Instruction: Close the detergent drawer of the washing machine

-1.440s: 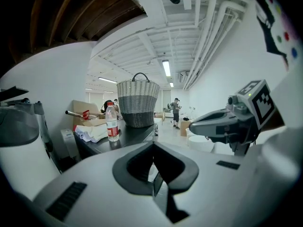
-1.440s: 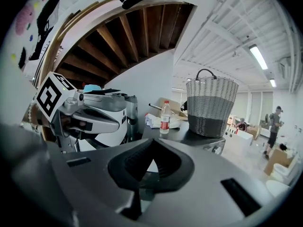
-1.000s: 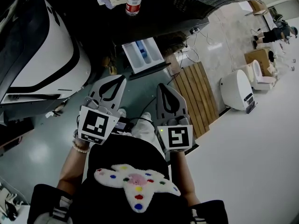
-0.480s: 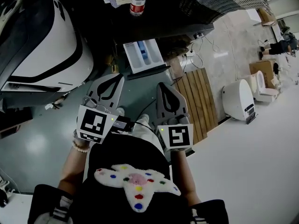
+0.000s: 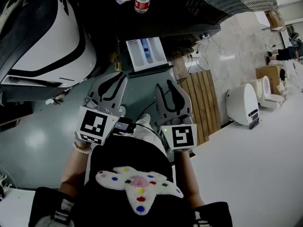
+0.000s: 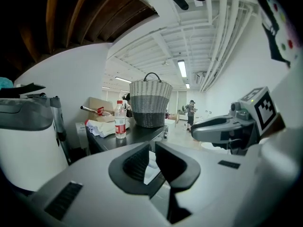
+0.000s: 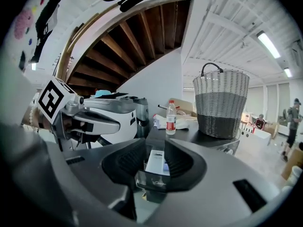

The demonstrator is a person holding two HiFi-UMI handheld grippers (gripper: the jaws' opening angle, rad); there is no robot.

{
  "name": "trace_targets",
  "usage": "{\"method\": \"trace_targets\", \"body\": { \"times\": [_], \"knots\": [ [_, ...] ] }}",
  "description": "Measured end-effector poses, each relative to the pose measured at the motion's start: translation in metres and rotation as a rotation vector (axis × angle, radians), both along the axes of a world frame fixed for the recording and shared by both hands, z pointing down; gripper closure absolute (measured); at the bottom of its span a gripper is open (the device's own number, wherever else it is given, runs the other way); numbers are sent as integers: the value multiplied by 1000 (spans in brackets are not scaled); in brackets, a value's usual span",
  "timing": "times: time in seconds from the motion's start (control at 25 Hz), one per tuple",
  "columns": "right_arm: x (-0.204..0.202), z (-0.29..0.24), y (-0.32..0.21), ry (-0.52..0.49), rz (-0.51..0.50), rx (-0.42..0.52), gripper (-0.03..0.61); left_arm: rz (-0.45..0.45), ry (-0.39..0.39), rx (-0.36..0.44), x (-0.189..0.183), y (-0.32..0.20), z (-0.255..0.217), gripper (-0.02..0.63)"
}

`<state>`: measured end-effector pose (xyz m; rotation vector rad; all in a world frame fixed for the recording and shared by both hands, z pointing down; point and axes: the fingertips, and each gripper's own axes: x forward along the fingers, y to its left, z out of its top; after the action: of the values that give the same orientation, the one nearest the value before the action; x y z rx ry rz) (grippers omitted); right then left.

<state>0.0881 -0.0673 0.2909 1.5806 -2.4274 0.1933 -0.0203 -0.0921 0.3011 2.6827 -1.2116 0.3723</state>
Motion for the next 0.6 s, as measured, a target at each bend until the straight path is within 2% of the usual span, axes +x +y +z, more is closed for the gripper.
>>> {"method": "trace_targets", "body": {
  "times": [0.12,0.6],
  "knots": [
    [2,6,0,8,-8,-8,448,0,-1,-12,1,1,5,528],
    [9,35,-5,15,-29,-83,411,-30,-43,-42,-4,-4,30,491]
  ]
}}
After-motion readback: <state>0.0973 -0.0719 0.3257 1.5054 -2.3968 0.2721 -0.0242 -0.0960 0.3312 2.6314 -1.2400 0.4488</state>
